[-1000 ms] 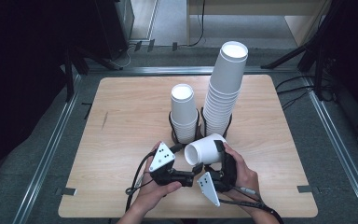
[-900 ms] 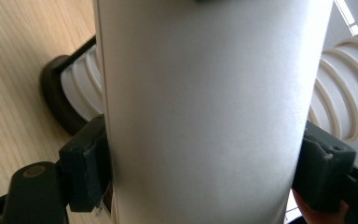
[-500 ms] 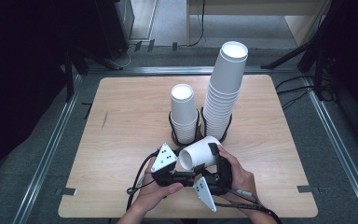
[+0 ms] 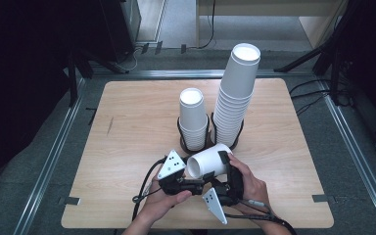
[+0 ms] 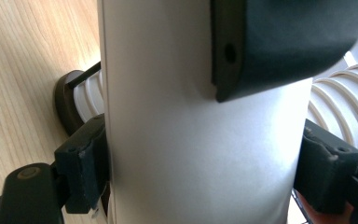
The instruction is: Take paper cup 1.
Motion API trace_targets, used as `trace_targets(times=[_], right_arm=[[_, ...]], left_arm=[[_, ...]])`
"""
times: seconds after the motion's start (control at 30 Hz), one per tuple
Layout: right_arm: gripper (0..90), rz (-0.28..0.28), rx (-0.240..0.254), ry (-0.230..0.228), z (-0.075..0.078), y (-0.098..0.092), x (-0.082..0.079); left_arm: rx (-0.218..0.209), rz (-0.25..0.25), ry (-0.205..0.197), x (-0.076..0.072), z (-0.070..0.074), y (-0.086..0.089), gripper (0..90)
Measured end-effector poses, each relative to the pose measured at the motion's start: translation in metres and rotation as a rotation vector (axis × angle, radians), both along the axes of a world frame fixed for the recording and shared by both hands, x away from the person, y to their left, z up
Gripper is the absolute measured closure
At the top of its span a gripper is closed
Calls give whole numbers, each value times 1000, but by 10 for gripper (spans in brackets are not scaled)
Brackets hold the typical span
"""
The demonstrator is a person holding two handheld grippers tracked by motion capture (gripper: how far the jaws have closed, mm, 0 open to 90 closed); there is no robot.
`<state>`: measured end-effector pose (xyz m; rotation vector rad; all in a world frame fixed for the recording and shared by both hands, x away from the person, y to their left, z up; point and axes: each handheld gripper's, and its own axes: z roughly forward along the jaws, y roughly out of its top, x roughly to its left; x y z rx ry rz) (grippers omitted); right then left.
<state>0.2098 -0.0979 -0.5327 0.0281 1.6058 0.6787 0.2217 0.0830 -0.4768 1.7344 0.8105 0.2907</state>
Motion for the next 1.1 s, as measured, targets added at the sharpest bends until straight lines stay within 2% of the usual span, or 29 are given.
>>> trace_targets(times=[0.23, 0.43, 0.5, 0.57, 0.63, 0.8, 0.87, 0.9, 0.93, 1.03, 1.07, 1.1], right_arm=[[133, -2, 2, -5, -2, 1, 1], [117, 9, 17, 0, -2, 2, 1], [109, 6, 22, 7, -1, 1, 0], [86, 13, 32, 17, -1, 1, -1], [50, 21, 36, 36, 1, 0, -2], [0, 50, 101, 104, 2, 1, -6], [0, 57, 102, 108, 4, 0, -6], [0, 68, 135, 140, 5, 0, -8], [0, 68, 135, 140, 5, 0, -8], [0, 80, 187, 186, 10, -3, -11], [0, 80, 187, 186, 10, -3, -11], [0, 85, 245, 239, 14, -6, -13]], left_arm=[[4, 2, 1, 0, -1, 1, 218], [5, -6, -14, 0, -1, 2, 224], [-3, -15, -3, 1, -1, 3, 226], [-13, 11, -5, 2, -2, 5, 227], [-26, 39, -13, 3, -2, 9, 228], [-47, 84, -43, 3, -1, 15, 231], [-45, 93, -51, 3, 0, 16, 232], [-48, 104, -69, 3, 0, 17, 232], [-48, 104, -69, 3, 0, 17, 232], [-79, 132, -128, 0, -1, 18, 232], [-79, 132, -128, 0, -1, 18, 231], [-108, 134, -147, -1, 0, 19, 231]])
